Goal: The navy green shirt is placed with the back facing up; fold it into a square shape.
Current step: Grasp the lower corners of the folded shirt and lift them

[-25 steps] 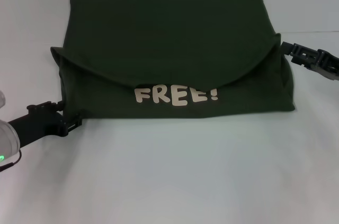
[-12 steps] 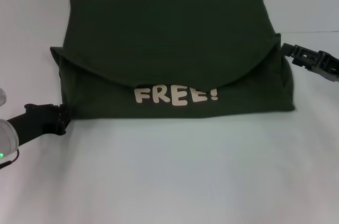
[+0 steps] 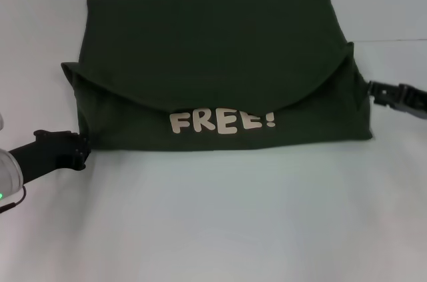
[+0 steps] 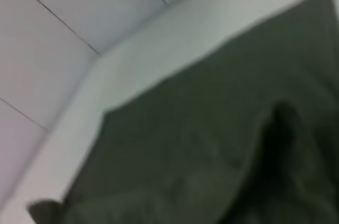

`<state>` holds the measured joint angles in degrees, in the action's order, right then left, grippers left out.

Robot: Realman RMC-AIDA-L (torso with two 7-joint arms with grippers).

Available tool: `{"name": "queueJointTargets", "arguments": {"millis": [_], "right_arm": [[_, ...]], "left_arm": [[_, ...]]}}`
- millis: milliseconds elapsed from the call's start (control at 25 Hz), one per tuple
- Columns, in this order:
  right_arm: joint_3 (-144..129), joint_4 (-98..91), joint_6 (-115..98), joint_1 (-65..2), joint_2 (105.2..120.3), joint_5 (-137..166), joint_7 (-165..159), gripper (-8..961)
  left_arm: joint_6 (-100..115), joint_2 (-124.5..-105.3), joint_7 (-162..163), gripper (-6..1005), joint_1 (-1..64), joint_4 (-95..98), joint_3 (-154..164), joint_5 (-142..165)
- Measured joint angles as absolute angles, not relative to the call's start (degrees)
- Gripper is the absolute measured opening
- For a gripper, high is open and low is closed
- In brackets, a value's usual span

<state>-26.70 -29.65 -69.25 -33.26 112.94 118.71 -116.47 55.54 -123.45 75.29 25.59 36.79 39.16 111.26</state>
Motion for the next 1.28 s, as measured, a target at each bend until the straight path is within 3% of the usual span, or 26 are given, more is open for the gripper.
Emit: {"name": "queueJointTargets", "arguments": {"millis": [200,1280], "right_arm": [[-31.27,-29.71,-65.04,-34.86,112.41,124.68,-120.81,805],[-36.34,-28.90,-57.60,-35.11,114.73,125.81,-121.51,802]], "left_arm": [[55.87,-123.41,75.50,38,25.55,36.90,39.18,111.27],[55.45,-123.33,76.11,40,26.37,36.60,39.07,111.27]]}}
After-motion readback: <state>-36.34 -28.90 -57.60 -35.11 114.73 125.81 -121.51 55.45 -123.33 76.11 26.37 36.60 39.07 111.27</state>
